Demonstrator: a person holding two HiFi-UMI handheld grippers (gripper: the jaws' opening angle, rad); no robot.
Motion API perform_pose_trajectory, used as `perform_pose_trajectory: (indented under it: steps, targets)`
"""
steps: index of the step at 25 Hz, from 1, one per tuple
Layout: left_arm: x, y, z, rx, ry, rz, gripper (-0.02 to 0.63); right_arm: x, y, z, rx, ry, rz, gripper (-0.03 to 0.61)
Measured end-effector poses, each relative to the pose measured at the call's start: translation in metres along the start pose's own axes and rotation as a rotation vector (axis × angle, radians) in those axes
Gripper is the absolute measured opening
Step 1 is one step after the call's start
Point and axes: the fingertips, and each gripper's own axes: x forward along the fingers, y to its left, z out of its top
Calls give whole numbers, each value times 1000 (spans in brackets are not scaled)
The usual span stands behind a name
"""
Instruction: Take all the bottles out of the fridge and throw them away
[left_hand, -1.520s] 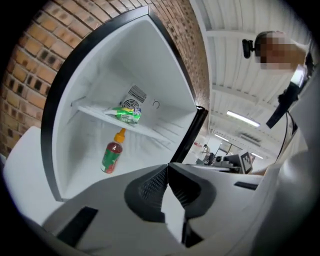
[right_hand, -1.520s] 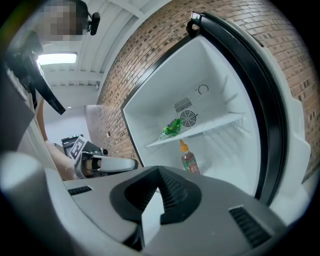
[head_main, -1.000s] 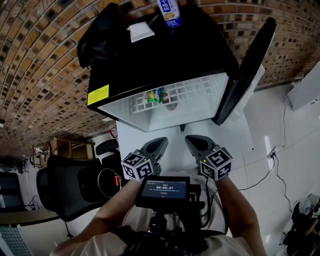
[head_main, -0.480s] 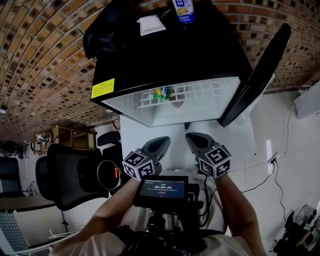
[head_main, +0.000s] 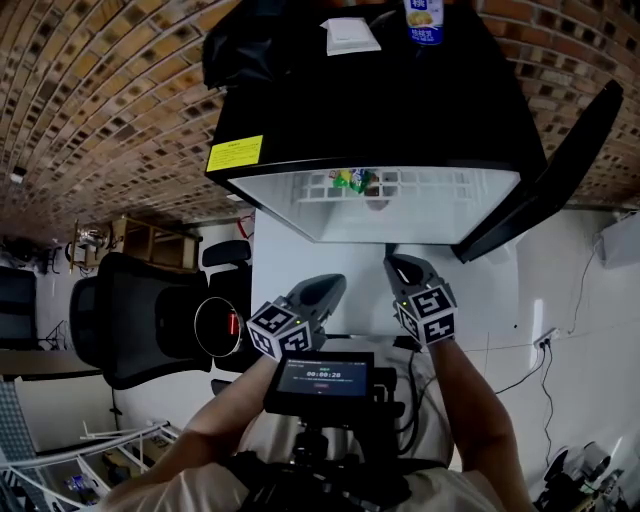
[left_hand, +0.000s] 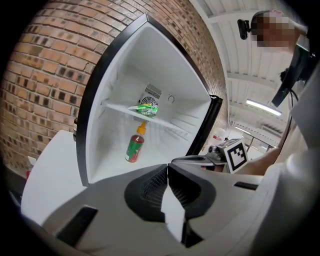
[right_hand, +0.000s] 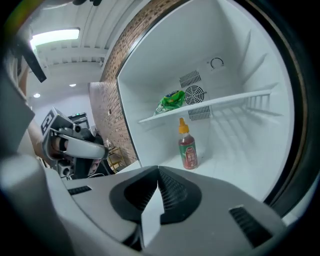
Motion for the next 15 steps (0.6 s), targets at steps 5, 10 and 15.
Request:
perform_pose_trajectory:
  steps: [5,10,15]
  targets:
    - [-16,-6,-3,28,18,41,12,35,-26,-1,-25,8,-26,11]
    - [-30,-6,-9,23,15,65,12,69,-58,-8,-88,41,-84,15]
    - [-46,6,-14,-7,-1,106,12,91,-76,-7,-119,56,-101,158]
